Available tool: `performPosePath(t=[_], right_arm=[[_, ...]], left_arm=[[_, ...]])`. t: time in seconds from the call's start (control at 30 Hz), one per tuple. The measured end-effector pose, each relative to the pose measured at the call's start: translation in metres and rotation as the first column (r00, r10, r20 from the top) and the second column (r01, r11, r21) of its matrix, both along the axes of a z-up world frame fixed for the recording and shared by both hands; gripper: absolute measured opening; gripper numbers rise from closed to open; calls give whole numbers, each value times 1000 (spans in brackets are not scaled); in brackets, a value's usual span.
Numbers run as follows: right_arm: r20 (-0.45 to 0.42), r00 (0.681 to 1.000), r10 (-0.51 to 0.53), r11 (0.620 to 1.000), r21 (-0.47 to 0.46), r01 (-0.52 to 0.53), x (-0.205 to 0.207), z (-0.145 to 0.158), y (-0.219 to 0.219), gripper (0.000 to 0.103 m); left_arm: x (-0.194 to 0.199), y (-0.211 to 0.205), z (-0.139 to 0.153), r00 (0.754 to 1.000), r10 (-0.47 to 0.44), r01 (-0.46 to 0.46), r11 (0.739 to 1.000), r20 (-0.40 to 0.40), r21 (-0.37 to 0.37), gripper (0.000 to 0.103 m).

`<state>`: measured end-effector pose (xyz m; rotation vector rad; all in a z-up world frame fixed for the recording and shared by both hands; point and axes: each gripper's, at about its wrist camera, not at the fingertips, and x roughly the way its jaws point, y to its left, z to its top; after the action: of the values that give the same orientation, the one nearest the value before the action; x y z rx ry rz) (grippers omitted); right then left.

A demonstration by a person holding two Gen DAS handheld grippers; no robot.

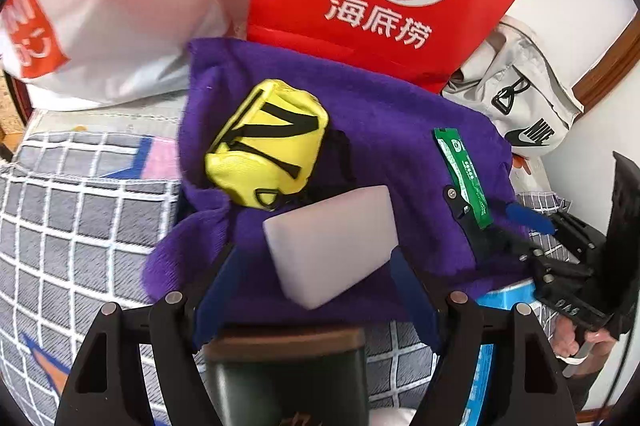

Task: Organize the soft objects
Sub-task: 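Carry the white foam block onto the purple towel and open the left tool, then grasp the white glove with the right tool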

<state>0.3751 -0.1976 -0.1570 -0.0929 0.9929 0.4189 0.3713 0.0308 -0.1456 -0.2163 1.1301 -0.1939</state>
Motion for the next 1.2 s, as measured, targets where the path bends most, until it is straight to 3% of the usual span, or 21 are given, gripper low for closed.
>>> performPosePath(t=[0.13,0.23,0.33,0.57,0.83,1.2], right_arm=[[25,1000,-16,998,55,14,-16,21,-2,53],[61,998,-7,998,59,4,-39,35,1,62],[92,996,21,998,58,-26,-66,40,9,63],[38,994,98,982,156,-103,-128,43,38,63],[36,975,220,968,117,-223,-179,30,87,63],[17,986,167,986,-12,-167,-195,-5,109,57]], left_arm=[[-22,15,16,998,44,-44,999,37,-3,75],[-43,26,31,993,71,-71,997,92,-8,75],[-64,33,38,988,75,-75,997,132,-4,75],[-113,44,41,984,90,-97,995,157,39,75],[-157,71,28,982,137,-138,990,129,-4,75],[-193,76,4,985,122,-125,992,124,15,75]])
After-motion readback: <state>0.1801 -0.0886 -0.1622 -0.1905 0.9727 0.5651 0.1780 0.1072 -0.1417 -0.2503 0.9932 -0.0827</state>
